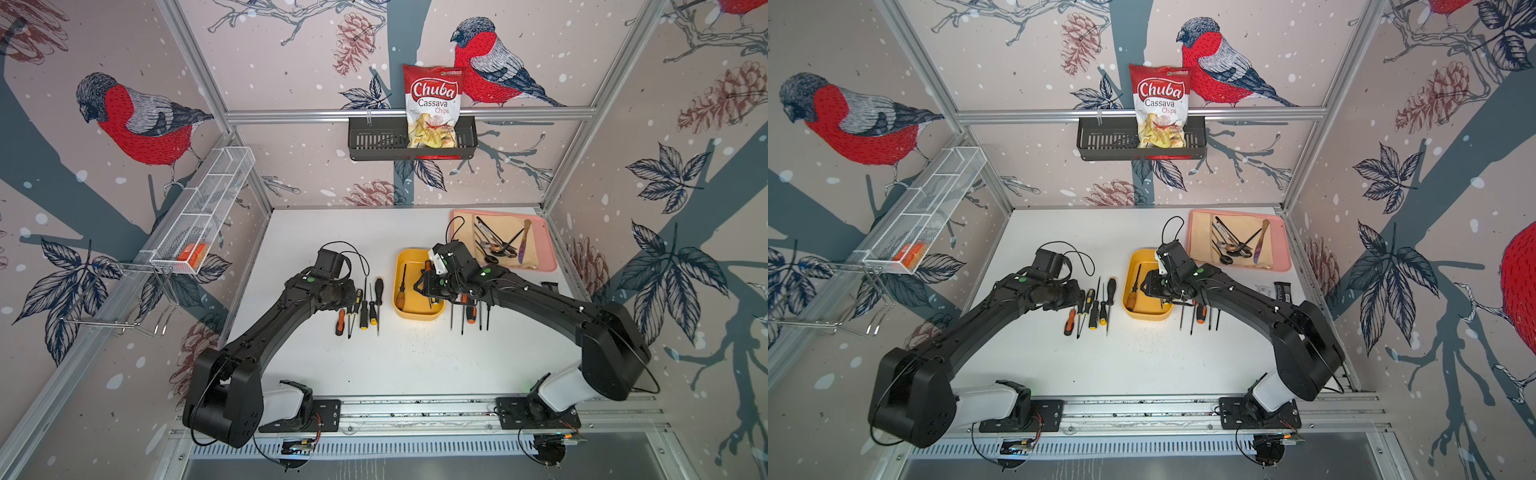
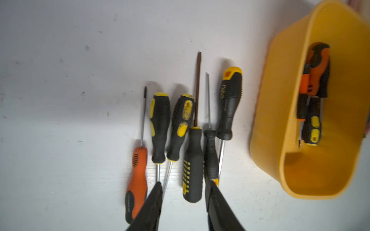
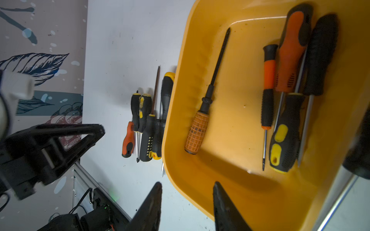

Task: Take out the screwdriver from the storage box
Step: Pick up the screwdriver from the storage box.

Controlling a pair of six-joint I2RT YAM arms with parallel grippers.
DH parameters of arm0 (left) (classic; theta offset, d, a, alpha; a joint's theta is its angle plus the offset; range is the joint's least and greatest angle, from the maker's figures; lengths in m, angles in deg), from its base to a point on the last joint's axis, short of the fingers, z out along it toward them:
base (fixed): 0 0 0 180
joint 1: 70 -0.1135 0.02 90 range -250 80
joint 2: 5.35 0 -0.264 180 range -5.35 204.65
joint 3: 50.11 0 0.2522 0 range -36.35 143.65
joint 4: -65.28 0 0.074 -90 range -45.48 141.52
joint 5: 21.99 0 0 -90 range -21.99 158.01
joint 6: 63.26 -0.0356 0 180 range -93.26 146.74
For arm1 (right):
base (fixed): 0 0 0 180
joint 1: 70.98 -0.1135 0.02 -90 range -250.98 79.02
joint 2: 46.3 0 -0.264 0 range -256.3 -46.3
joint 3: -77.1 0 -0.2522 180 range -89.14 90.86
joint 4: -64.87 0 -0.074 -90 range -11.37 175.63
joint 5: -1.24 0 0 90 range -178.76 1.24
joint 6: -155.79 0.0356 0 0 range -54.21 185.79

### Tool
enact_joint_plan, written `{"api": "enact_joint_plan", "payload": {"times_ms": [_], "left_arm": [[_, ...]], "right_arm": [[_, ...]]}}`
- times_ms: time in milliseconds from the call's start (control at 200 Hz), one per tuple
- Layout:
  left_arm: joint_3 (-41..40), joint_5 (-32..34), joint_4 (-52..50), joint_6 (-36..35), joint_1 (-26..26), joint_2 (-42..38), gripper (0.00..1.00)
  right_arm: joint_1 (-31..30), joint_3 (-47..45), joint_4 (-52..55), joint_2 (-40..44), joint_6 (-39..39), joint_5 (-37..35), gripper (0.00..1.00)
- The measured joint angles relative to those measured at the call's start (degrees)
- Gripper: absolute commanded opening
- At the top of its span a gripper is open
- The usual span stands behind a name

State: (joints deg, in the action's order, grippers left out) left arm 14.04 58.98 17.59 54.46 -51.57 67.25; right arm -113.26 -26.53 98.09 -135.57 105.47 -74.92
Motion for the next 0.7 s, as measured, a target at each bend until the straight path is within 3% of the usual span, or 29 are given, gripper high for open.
{"api": "enact_joint_plan", "payload": {"times_ms": [405,700], "left_arm": [[-2.8,-12.0,2.4,2.0,4.7,-8.3,0.46],[-4.3,-14.1,2.8,2.0,5.4,-10.4,0.46]], "right_arm": [[-0.3,9.6,4.9,-12.7,3.9,-2.1,0.46],[-2.9,18.3,6.9,-23.4,4.2,-2.4,0.46]]}}
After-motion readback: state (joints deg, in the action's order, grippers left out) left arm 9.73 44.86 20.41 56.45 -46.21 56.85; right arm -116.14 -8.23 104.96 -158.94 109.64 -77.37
